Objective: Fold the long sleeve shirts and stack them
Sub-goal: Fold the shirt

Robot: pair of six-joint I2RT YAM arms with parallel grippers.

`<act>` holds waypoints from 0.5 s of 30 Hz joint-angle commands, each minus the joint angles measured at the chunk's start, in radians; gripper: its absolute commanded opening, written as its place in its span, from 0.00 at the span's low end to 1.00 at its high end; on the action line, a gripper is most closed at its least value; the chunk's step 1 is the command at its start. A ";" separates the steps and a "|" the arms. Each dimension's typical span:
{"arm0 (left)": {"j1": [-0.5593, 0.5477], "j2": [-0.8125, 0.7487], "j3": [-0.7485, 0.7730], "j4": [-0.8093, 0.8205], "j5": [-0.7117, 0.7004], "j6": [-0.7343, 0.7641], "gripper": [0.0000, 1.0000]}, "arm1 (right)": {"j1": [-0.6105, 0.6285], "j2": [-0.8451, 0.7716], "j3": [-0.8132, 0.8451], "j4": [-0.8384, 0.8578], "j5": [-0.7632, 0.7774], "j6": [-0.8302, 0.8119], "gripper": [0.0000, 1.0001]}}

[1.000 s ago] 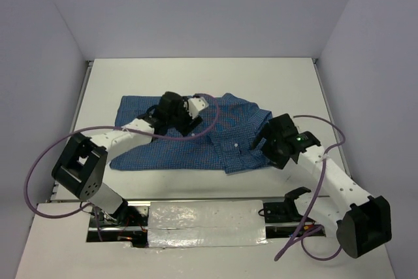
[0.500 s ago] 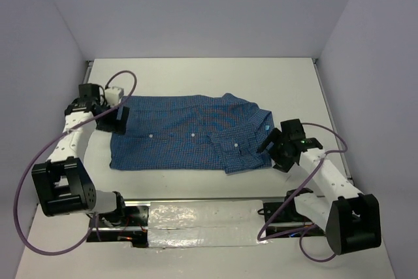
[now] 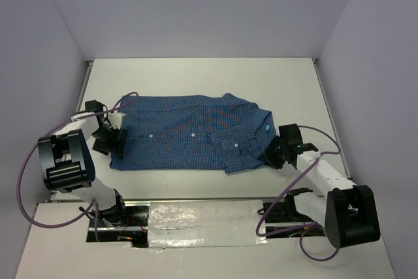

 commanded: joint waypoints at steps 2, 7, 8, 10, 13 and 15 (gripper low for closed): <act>-0.017 0.027 -0.011 0.028 0.061 0.049 0.54 | -0.006 -0.009 -0.009 -0.012 0.012 0.001 0.28; -0.017 -0.044 -0.024 -0.054 0.083 0.101 0.00 | -0.006 -0.131 -0.015 -0.172 0.029 0.015 0.16; -0.017 -0.067 -0.037 -0.065 0.075 0.116 0.00 | -0.004 -0.155 -0.021 -0.195 0.029 0.021 0.16; -0.017 -0.129 -0.069 -0.094 0.061 0.151 0.00 | -0.003 -0.224 -0.027 -0.235 0.007 0.028 0.24; -0.018 -0.178 -0.078 -0.114 0.080 0.185 0.27 | -0.006 -0.281 0.009 -0.272 -0.002 0.000 0.63; -0.017 -0.163 -0.036 -0.116 0.080 0.181 0.55 | -0.004 -0.261 0.141 -0.334 0.039 -0.063 0.76</act>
